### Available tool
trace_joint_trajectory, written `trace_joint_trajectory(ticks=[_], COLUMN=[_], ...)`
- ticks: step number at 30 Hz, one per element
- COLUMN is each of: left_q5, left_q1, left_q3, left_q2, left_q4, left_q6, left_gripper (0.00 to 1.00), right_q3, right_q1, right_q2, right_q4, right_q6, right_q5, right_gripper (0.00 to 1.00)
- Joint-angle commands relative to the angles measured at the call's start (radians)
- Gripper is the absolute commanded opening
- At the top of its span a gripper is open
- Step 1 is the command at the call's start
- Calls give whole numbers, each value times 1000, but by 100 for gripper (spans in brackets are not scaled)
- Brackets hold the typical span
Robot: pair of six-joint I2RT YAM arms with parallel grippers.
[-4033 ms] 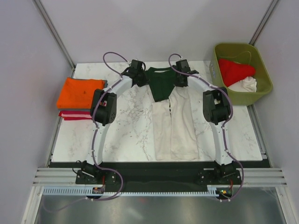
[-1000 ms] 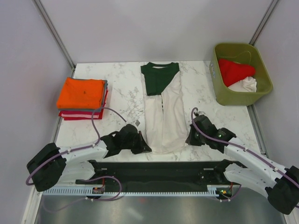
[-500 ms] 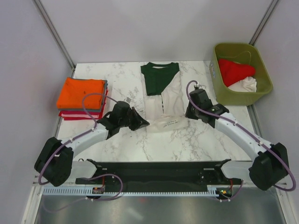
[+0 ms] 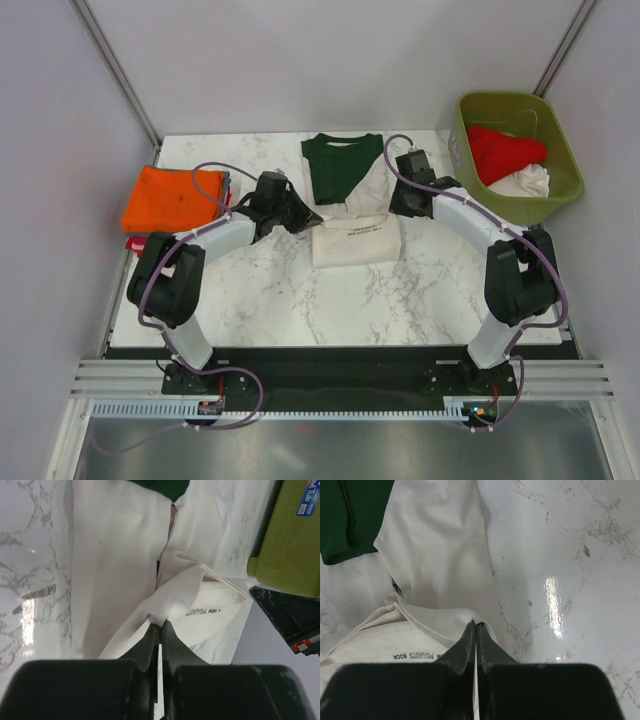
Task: Fold and stack the t-shirts
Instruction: Fold the tshirt
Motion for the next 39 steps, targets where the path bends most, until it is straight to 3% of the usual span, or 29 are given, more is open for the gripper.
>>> trace_joint_trajectory(ticks=[1,20,22,23,24,25,26,29,33,39], left_q5=[17,32,40,40,46,40,37,35,29,38], left_q1=[18,96,104,107,110,112,113,112,107,55], left_q3=[80,231,255,280,292,306,330,312,226,40], left_q2=[55,193,211,216,222,228,230,199,127,29], left_q4=[22,22,22,22,14,-6,-24,-54,-52,-25], left_q6=[45,64,78,88,101,120,130,167,191,216], left_gripper=[2,2,2,7,20,49,57,63,64,61], right_q3=[94,309,326,337,338,338,329,270,156,-144], right_q1=[-19,-85,-92,-94,-95,-97,-97,-97,-97,-97], right_q2=[56,279,291,299,302,302,293,239,139,-37], right_q4=[24,56,67,73,79,84,87,116,151,269], right_q6=[-22,-16,-18,-18,-16,-15,-16,-26,-27,-21], right_q5=[-13,-96,-108,-111,-116,-113,-111,-99,-97,-168], right_gripper=[0,0,4,7,28,39,53,58,59,56])
